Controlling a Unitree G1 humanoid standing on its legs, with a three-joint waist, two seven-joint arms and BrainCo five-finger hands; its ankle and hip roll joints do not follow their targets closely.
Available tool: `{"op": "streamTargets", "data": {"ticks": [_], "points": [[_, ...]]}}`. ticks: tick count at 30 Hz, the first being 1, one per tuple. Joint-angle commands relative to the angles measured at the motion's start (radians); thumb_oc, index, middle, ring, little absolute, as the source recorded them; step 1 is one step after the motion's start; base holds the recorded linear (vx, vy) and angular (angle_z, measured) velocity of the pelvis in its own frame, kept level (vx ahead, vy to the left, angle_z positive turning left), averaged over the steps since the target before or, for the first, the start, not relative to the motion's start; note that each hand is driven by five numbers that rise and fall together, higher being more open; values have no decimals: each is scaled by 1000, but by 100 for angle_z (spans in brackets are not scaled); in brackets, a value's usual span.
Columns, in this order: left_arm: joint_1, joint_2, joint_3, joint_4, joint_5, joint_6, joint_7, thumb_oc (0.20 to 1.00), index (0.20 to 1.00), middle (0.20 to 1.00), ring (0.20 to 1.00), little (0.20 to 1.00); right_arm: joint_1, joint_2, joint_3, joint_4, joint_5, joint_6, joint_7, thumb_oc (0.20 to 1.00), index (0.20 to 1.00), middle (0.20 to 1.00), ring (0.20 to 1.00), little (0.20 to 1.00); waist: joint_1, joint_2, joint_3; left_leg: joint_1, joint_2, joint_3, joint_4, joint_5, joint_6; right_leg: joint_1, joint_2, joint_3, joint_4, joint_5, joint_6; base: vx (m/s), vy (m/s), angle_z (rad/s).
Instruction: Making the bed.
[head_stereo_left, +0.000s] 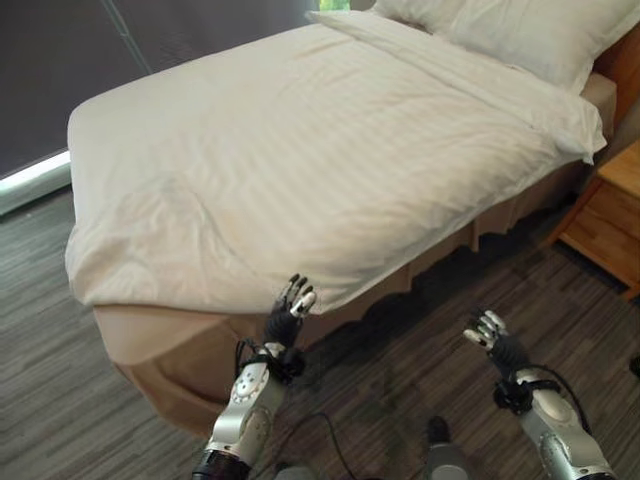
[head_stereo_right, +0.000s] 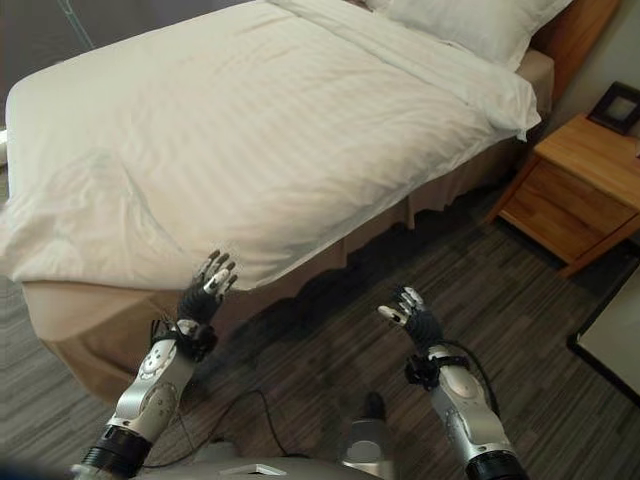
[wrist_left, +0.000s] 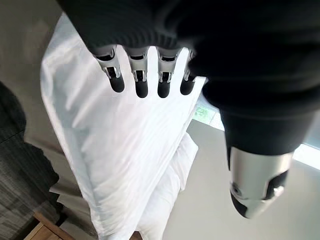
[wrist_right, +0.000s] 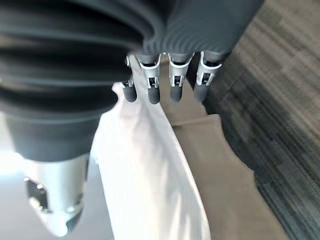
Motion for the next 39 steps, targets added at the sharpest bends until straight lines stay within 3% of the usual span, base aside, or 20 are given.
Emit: {"op": "streamTargets", "data": {"ticks": [1,2,3,5,7,8,9,11,12,14,16,17,18,22,23,27,31,32,33,39], "points": [[-10,59,71,-81,-25,-76,-8,1000,1000,1000,1000,1000,-36,8,27,-62,3,-52,8,1000,1000,1000,1000,1000,10,-18,-42,31,63,-44,-128,303,-133,107,-51,21,40,-18,25,163,640,15],[-20,71,66,-80,-23,-77,-14,1000,1000,1000,1000,1000,-40,9,24,-55,-2,-49,9,1000,1000,1000,1000,1000,8,-20,-47,26,49,-48,-99,263,-140,110,-82,29,39,10,38,164,603,8],[-25,78,62,-85,-25,-77,-20,1000,1000,1000,1000,1000,-39,15,20,-50,-12,-44,10,1000,1000,1000,1000,1000,3,-31,-49,30,26,-33,-81,168,-128,107,-108,41,38,28,48,162,608,19],[-45,108,24,-71,4,-65,-35,1000,1000,1000,1000,1000,-12,44,1,-48,-32,-39,7,1000,1000,1000,1000,1000,-10,-52,-56,60,-19,10,-127,40,-97,83,-171,78,53,216,61,137,631,15],[-70,129,-1,-49,47,-68,-14,1000,1000,1000,1000,1000,-28,77,4,-35,0,-48,-22,1000,1000,1000,1000,1000,-12,-66,-41,57,-76,36,-114,15,-62,33,-204,80,58,409,36,52,651,7],[-59,143,0,-51,44,-69,-8,1000,1000,1000,1000,1000,-36,123,15,-36,116,-62,-38,1000,1000,1000,1000,1000,-12,-54,-26,69,-89,62,-127,20,-46,13,-196,57,77,426,27,2,848,11],[-36,157,-7,-62,44,-55,-31,1000,1000,1000,1000,1000,-24,146,37,-40,203,-48,17,1000,1000,1000,1000,1000,-30,-20,-20,63,-107,52,-162,54,-15,-18,-81,149,211,356,11,10,893,11],[-25,159,-5,-58,47,-41,-50,1000,1000,1000,1000,1000,-14,139,45,-50,181,-37,42,1000,1000,1000,1000,1000,-30,-8,-21,63,-123,48,-188,68,4,-25,-43,134,280,310,2,-2,667,13],[2,152,9,-47,63,-22,-49,1000,1000,1000,1000,1000,-9,122,52,-58,117,-35,44,1000,1000,1000,1000,1000,-16,-1,-17,84,-177,68,-228,70,46,-45,-26,41,407,272,-15,-22,609,19],[15,145,9,-47,61,-16,-53,1000,1000,1000,1000,1000,-9,116,52,-54,97,-33,41,1000,1000,1000,1000,1000,-15,4,-17,96,-196,74,-244,73,63,-70,7,29,464,249,-21,-16,478,-2],[39,116,26,-42,66,-11,-46,1000,1000,1000,1000,1000,-20,98,49,-45,11,-35,35,1000,1000,1000,1000,1000,-12,0,-5,125,-243,72,-261,71,92,-131,138,-9,563,138,-39,-18,405,-8],[39,116,26,-42,66,-11,-46,1000,1000,1000,1000,1000,-20,98,49,-45,11,-35,35,1000,1000,1000,1000,1000,-12,0,-4,125,-243,72,-261,71,92,-131,138,-9,563,137,-39,-1,389,-5],[57,85,26,-42,46,-10,-51,1000,1000,1000,1000,1000,-18,86,33,-42,-9,-40,29,1000,1000,1000,1000,1000,-10,-14,-5,136,-275,81,-267,67,102,-127,169,-66,528,120,-46,11,166,-9],[65,72,23,-39,43,-10,-51,1000,1000,1000,1000,1000,-16,82,24,-42,-8,-41,25,1000,1000,1000,1000,1000,-16,-18,-5,145,-286,84,-269,63,104,-127,197,-89,505,94,-54,20,131,-4],[72,47,11,-40,29,-6,-48,1000,1000,1000,1000,1000,-20,80,17,-38,3,-47,17,1000,1000,1000,1000,1000,-25,-34,-13,153,-320,80,-269,58,110,-116,261,-101,383,69,-63,55,132,-14],[70,44,9,-38,39,-9,-50,1000,1000,1000,1000,1000,-37,86,38,-32,18,-44,22,1000,1000,1000,1000,1000,-7,-63,-36,143,-352,99,-264,55,104,12,263,-143,110,29,-93,27,37,-29],[82,48,37,-44,42,-15,-41,1000,1000,1000,1000,1000,-59,73,72,-53,-38,-37,35,1000,1000,1000,1000,1000,25,-65,-44,134,-339,142,-256,56,99,51,226,-146,76,38,-81,-36,-44,-28],[81,48,37,-44,42,-15,-41,1000,1000,1000,1000,1000,-59,73,72,-53,-38,-37,35,1000,1000,1000,1000,1000,25,-65,-44,134,-339,143,-256,56,99,51,226,-146,76,38,-80,-32,-50,-14],[91,43,44,-45,44,-17,-44,1000,1000,1000,1000,1000,-69,67,81,-56,-49,-35,38,1000,1000,1000,1000,1000,29,-72,-55,124,-345,154,-255,54,91,109,223,-147,-30,25,-82,-19,-45,-18],[115,18,58,-41,9,-19,-41,1000,1000,1000,1000,1000,-74,49,99,-60,-92,-35,47,1000,1000,1000,1000,1000,42,-67,-73,140,-345,176,-262,50,90,147,239,-140,-81,14,-94,22,-74,-16]]}}
